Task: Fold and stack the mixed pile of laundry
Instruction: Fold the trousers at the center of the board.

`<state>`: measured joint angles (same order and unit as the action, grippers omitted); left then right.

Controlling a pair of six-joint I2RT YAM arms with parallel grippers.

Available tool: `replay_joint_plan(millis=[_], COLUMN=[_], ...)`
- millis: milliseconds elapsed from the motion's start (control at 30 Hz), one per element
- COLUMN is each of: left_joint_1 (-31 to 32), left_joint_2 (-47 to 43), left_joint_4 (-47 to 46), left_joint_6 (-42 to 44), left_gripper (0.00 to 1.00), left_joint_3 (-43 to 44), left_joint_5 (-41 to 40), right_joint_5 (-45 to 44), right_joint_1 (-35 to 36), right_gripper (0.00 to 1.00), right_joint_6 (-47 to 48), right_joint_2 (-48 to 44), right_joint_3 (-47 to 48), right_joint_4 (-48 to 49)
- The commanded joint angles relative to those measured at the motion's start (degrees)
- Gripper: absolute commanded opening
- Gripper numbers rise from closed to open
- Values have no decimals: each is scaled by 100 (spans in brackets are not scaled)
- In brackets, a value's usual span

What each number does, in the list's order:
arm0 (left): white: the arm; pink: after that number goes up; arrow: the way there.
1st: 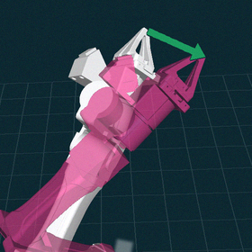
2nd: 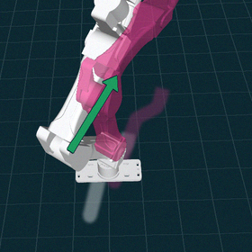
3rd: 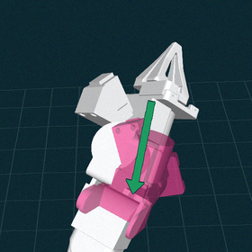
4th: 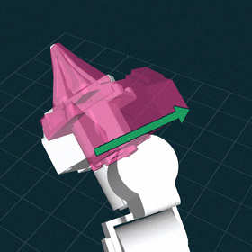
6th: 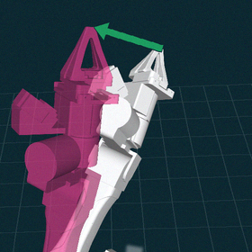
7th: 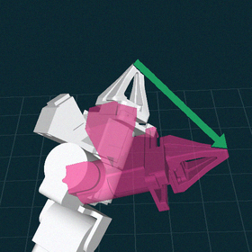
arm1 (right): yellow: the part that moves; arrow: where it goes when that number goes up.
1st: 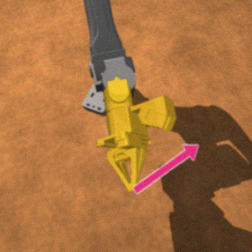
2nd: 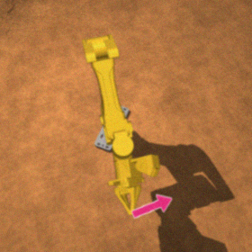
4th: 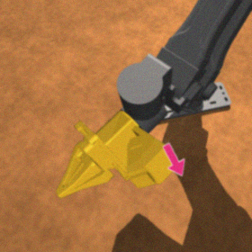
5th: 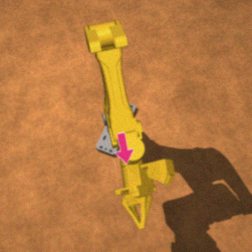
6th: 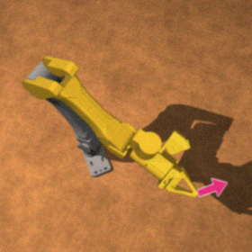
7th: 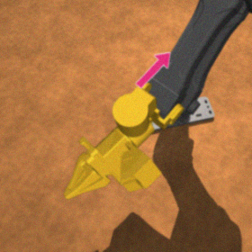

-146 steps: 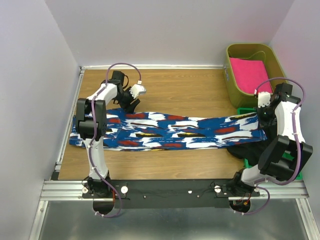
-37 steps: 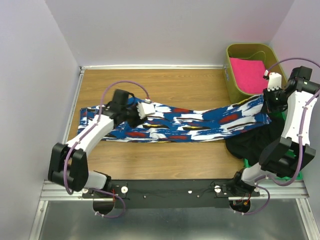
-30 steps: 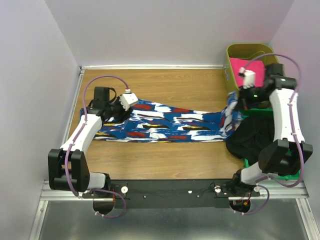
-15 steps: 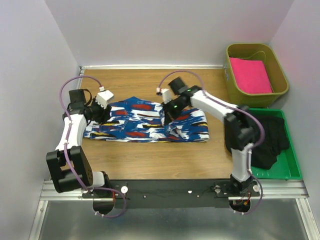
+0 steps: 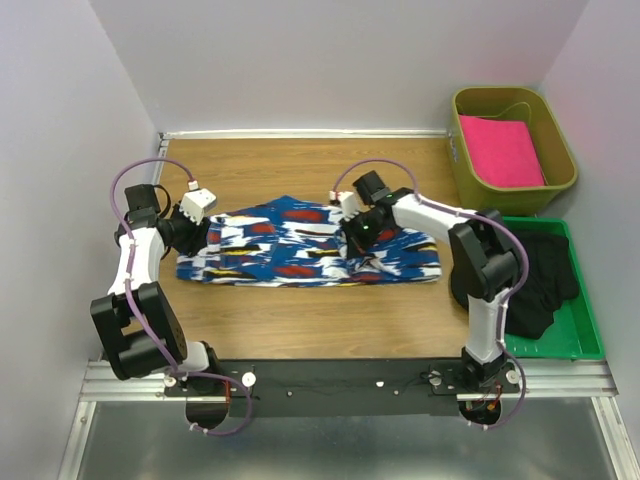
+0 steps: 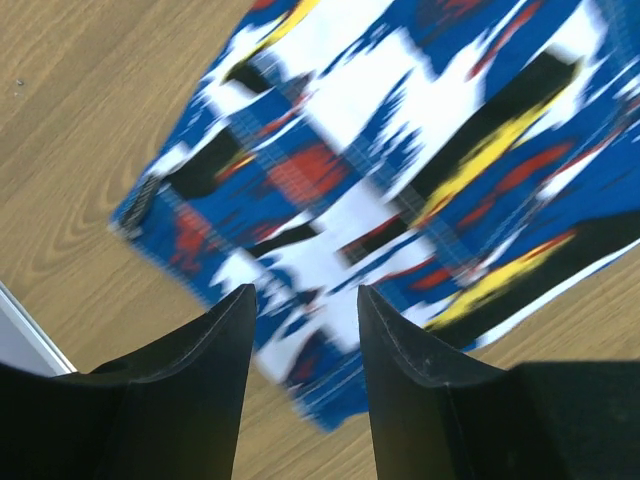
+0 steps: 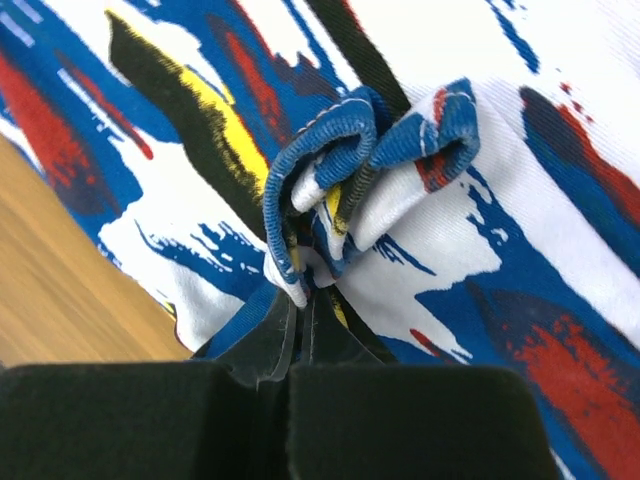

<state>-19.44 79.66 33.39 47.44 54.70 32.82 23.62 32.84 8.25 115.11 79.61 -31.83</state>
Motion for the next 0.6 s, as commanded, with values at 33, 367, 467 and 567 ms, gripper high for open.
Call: replay_joint_plan(millis=[33, 367, 467, 567], left_joint_1=[-42, -33, -33, -33], left_joint_2=[181, 1129, 1489, 1754], left_joint_4=[-16, -368, -289, -254], left_joint_6=[204, -121, -138, -147], left_gripper=[51, 31, 22, 17], left_joint_3=[-47, -65, 32, 94], left_joint_5=[-206, -197, -30, 84], right_joint_5=[-1369, 854, 1381, 1672], right_joint_1=[-735, -630, -411, -199], right_gripper=[1, 1, 1, 1], right_joint_6=[1372, -243, -964, -1632], right_joint_2=[-129, -340, -235, -103], right_joint_3=[-281, 1889, 2223, 2400], right_joint_4=[-1087, -1598, -1177, -632])
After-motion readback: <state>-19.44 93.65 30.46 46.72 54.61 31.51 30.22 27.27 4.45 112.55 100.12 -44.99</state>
